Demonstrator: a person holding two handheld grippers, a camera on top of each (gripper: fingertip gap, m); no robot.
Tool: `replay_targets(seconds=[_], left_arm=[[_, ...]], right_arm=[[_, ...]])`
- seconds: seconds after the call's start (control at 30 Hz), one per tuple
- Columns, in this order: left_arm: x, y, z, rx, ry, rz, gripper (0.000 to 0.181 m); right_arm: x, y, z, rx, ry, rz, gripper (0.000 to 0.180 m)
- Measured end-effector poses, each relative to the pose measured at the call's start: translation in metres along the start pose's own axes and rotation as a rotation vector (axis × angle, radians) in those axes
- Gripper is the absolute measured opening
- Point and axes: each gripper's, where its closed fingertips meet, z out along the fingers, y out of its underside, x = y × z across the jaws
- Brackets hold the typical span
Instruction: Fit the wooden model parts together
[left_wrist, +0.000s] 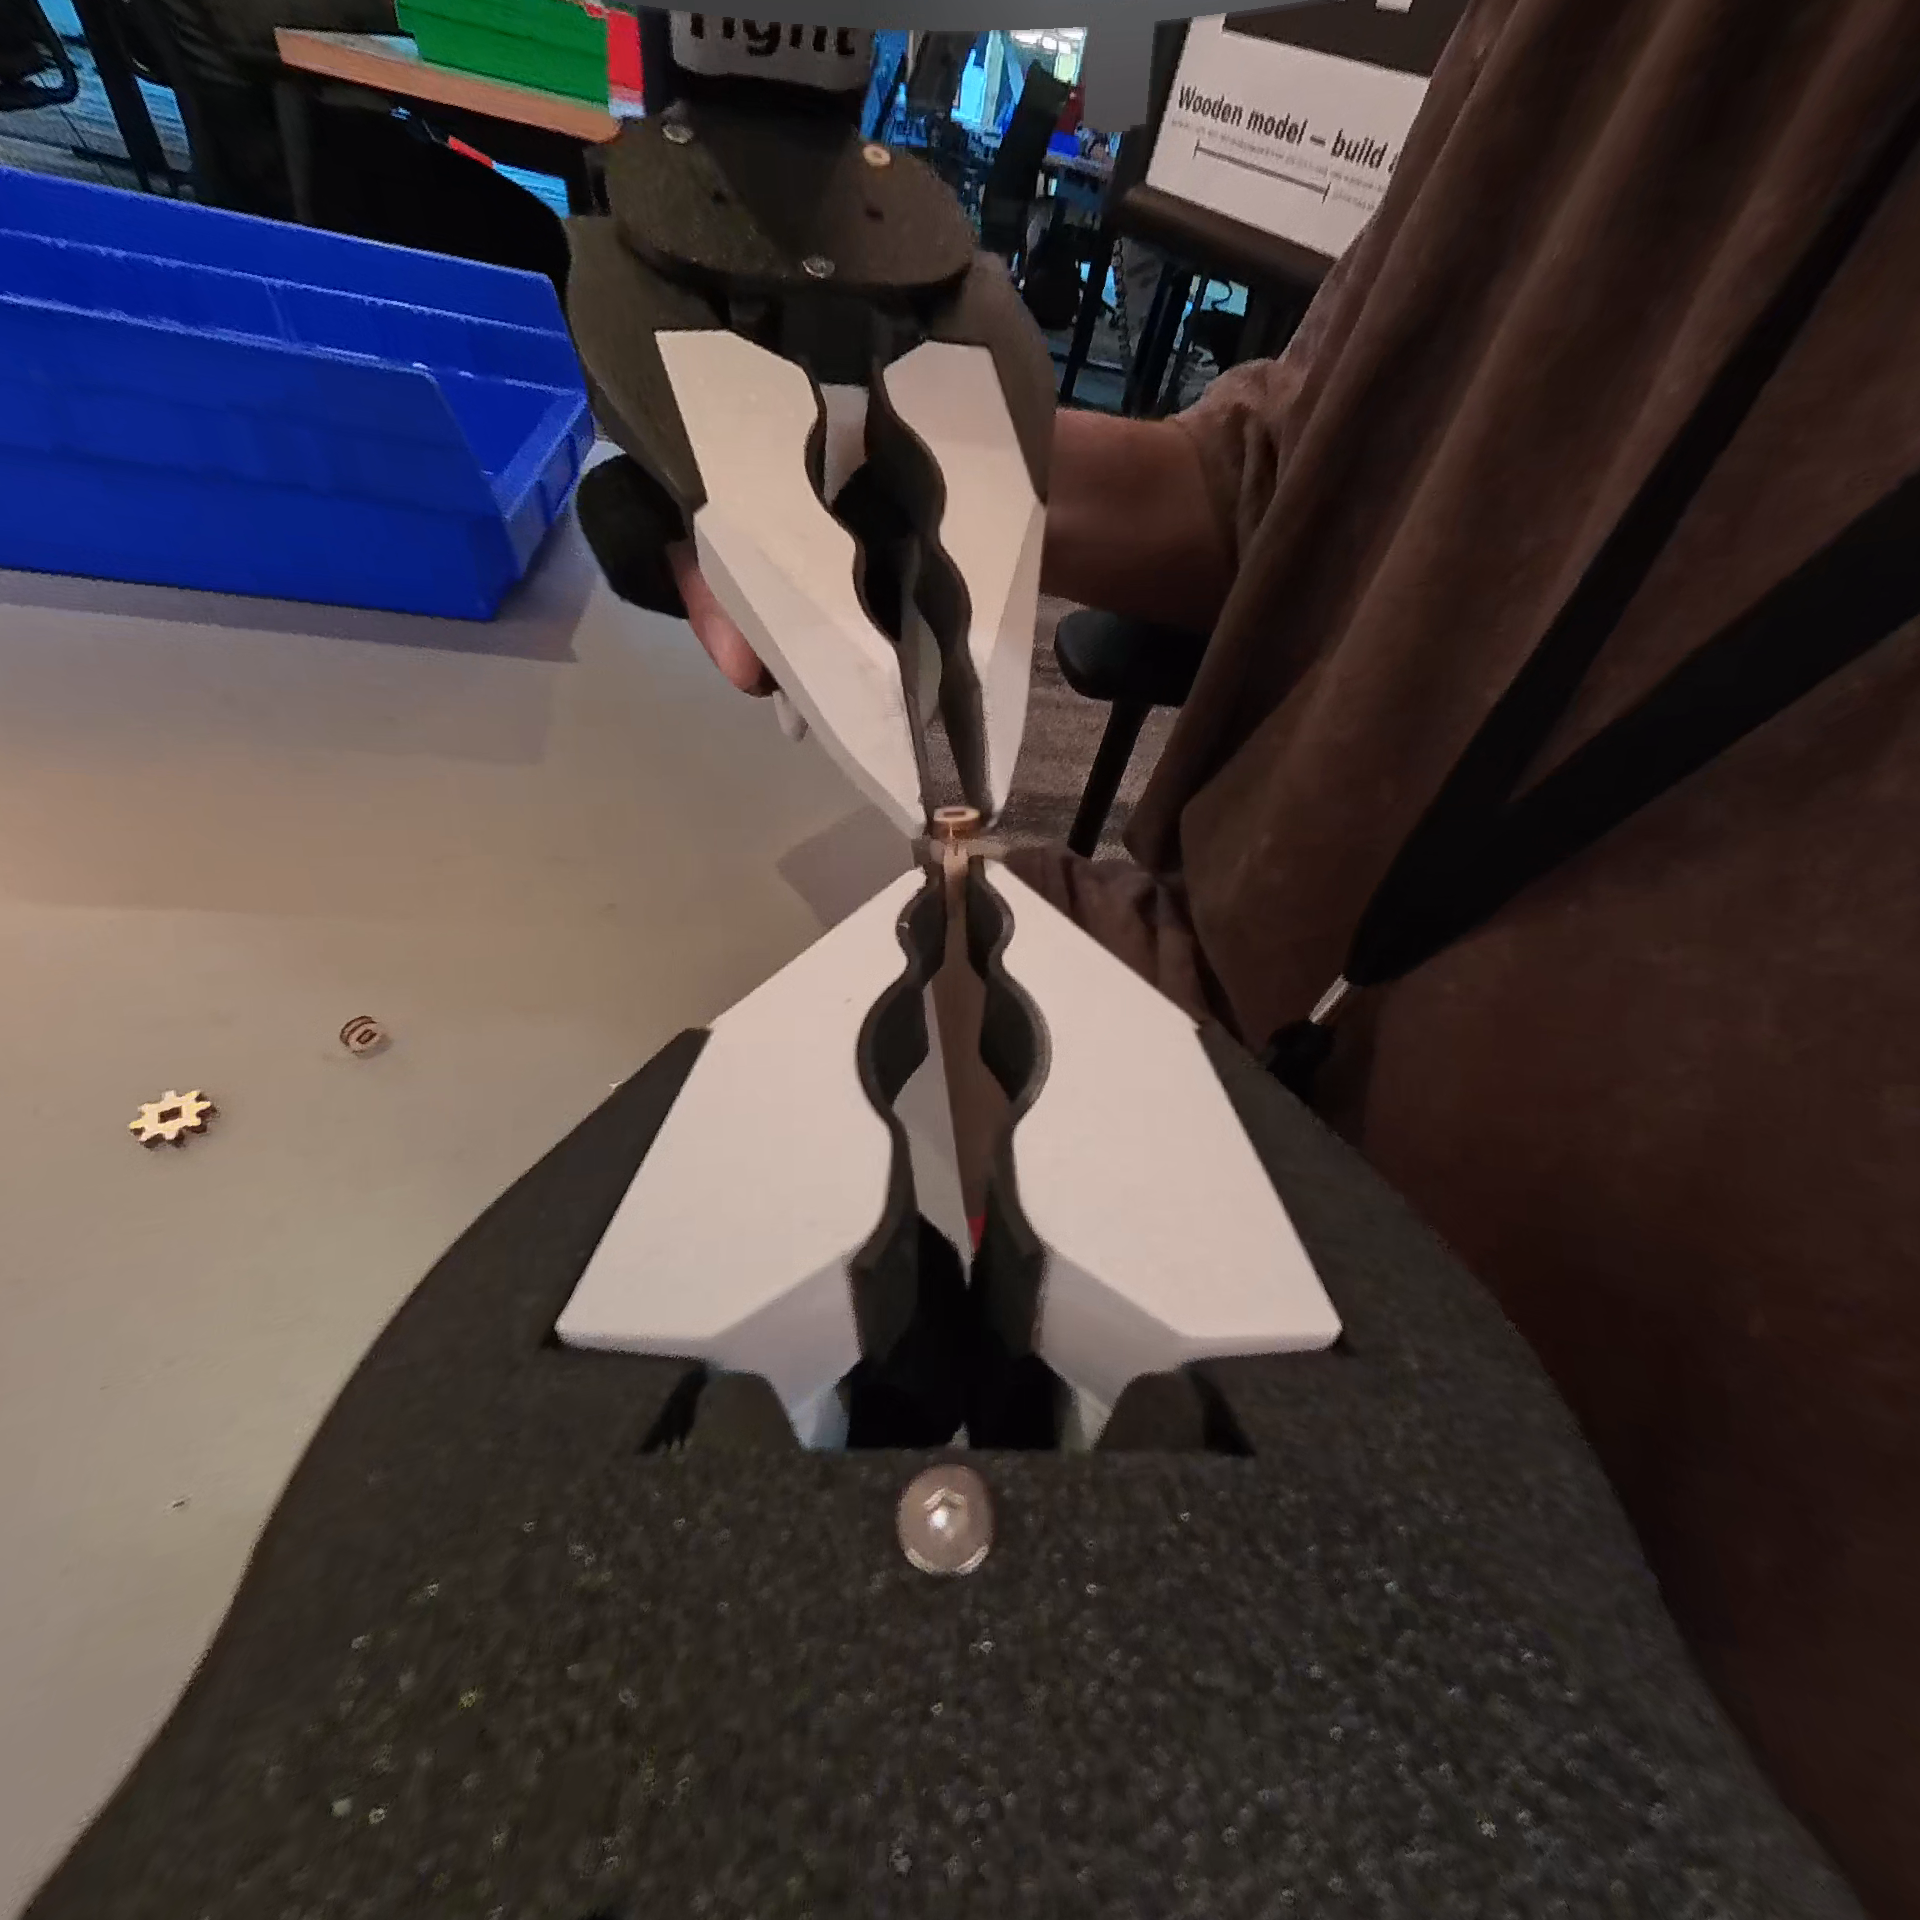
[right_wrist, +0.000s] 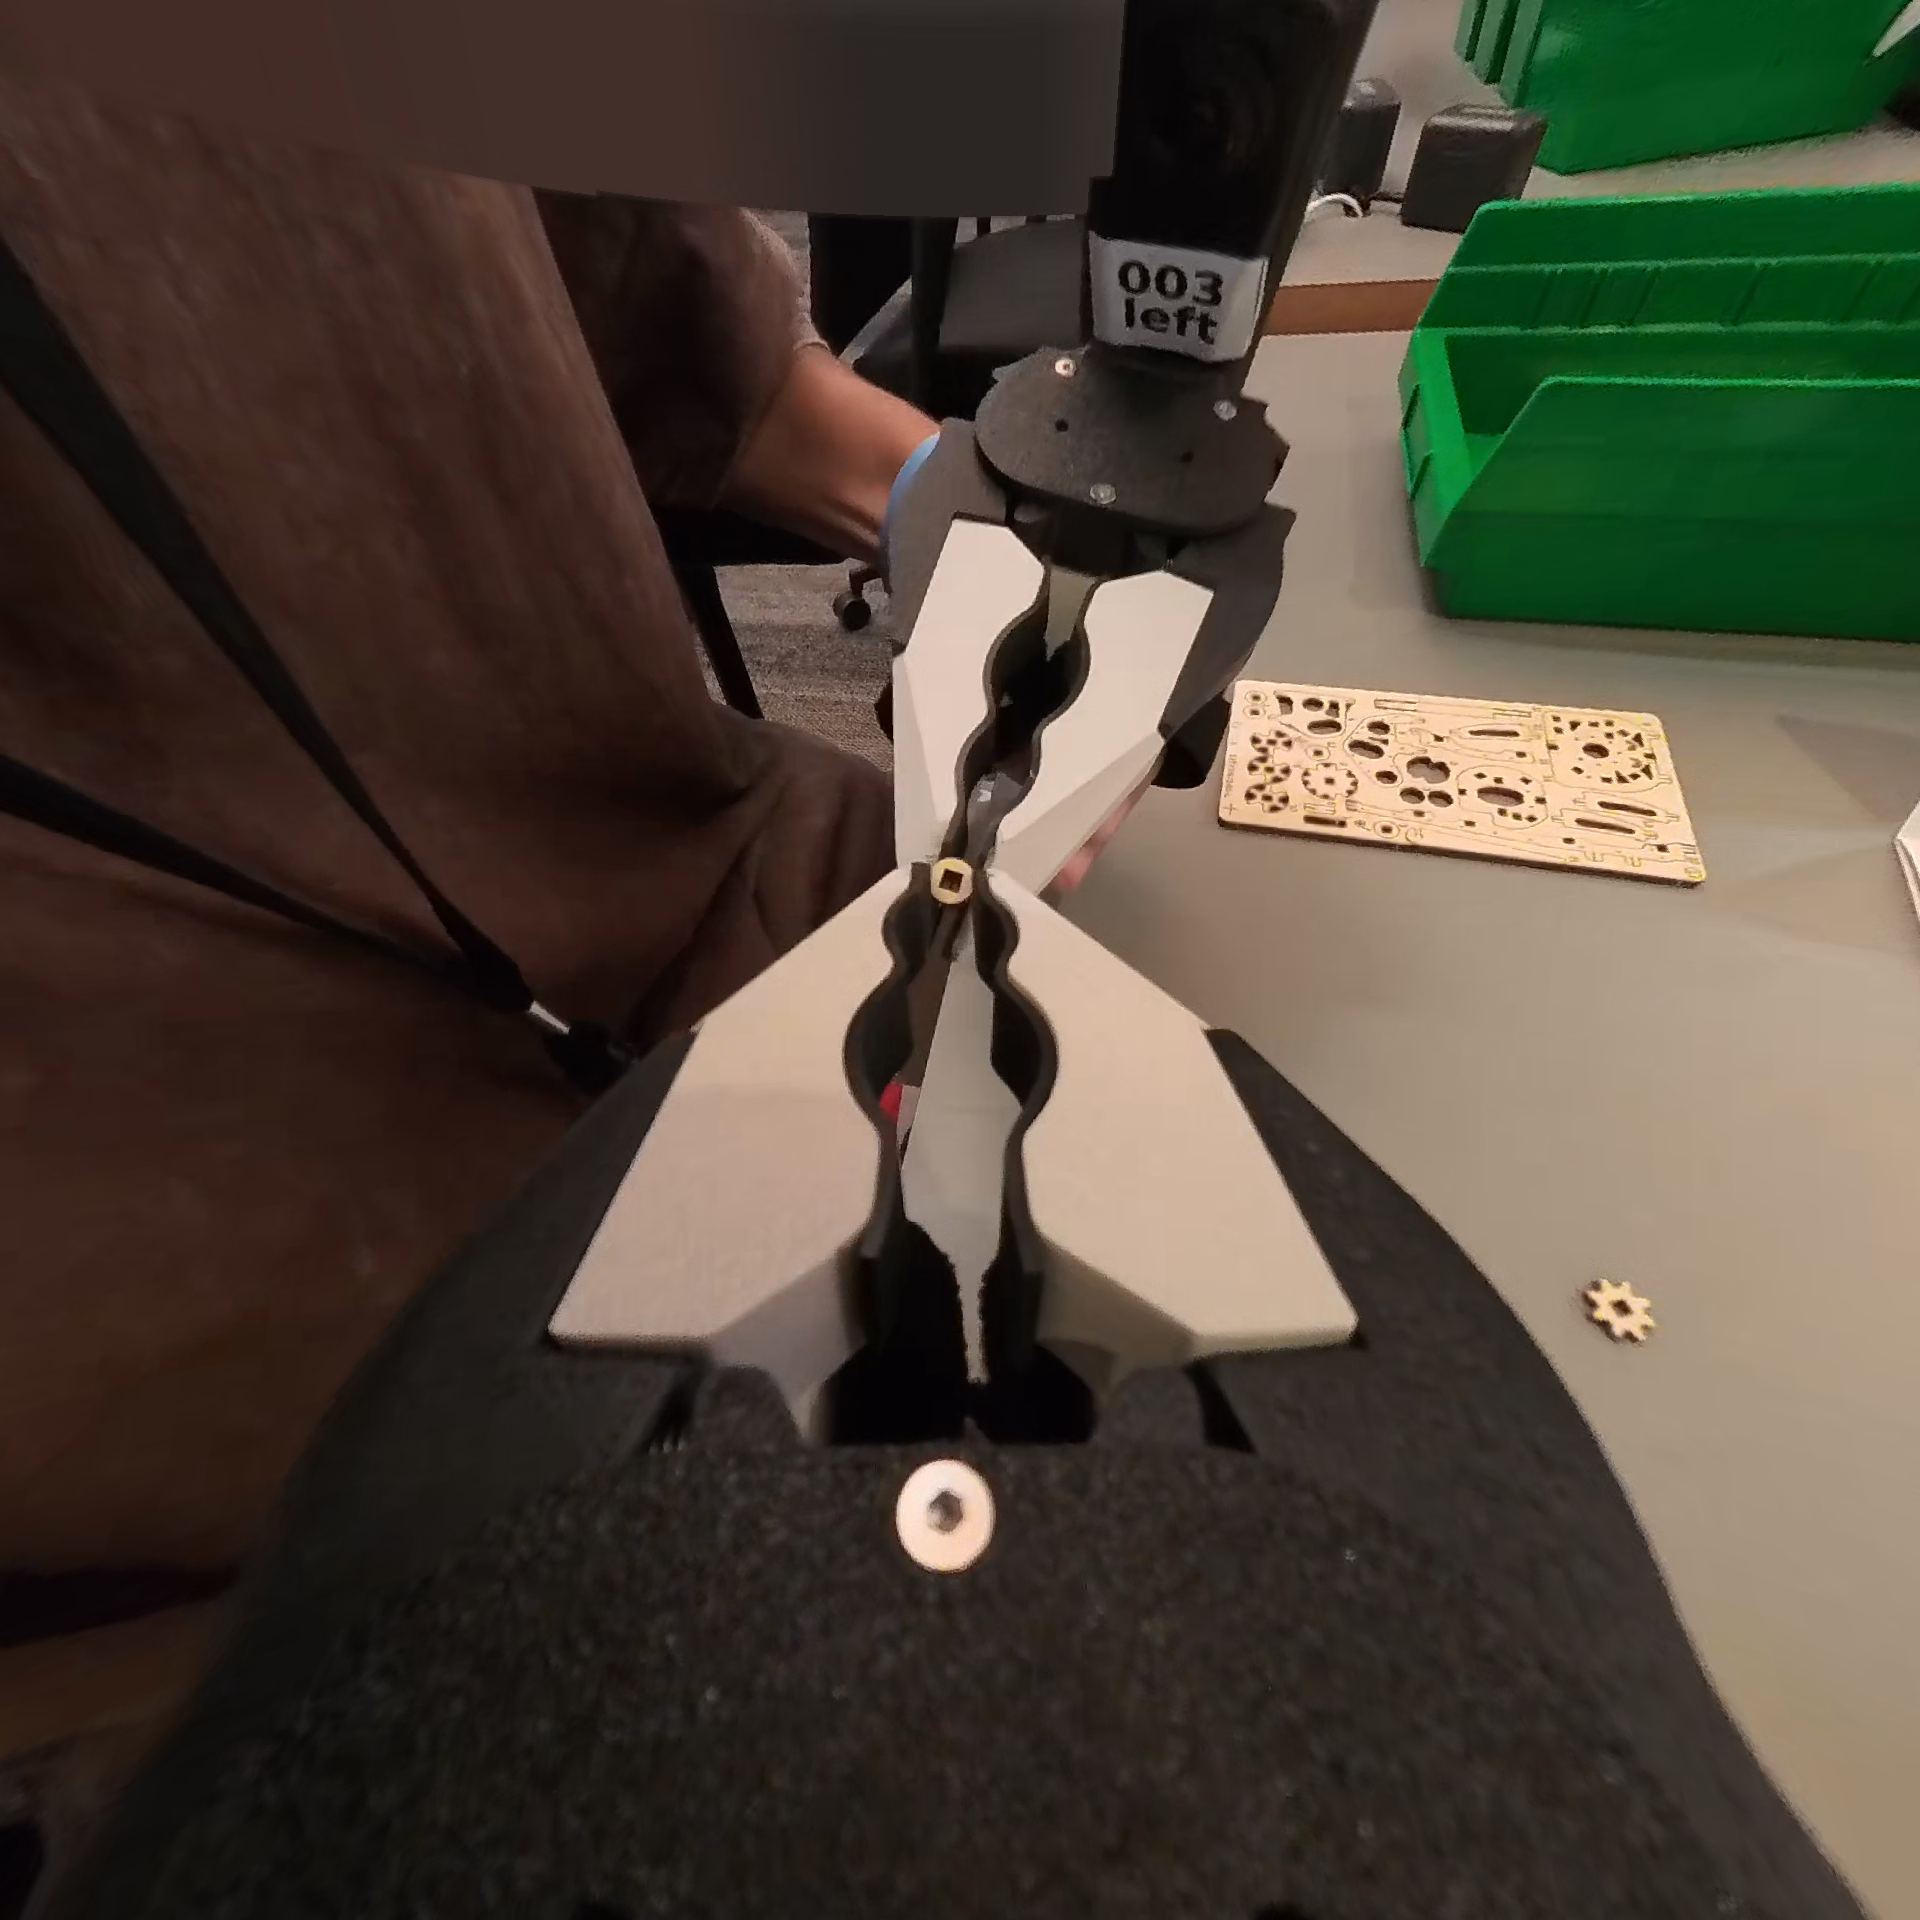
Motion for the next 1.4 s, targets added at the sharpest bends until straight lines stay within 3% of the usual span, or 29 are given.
replay_targets(seconds=[0.03, 1.4], left_arm=[[0.000, -0.001, 0.000, 0.002, -0.003, 0.000, 0.002], [-0.001, -0.009, -0.003, 0.044, -0.001, 0.000, 0.002]], right_arm=[[0.000, 0.000, 0.000, -0.008, 0.005, -0.003, 0.007], [0.003, -0.007, -0.004, 0.026, 0.045, -0.029, 0.007]])
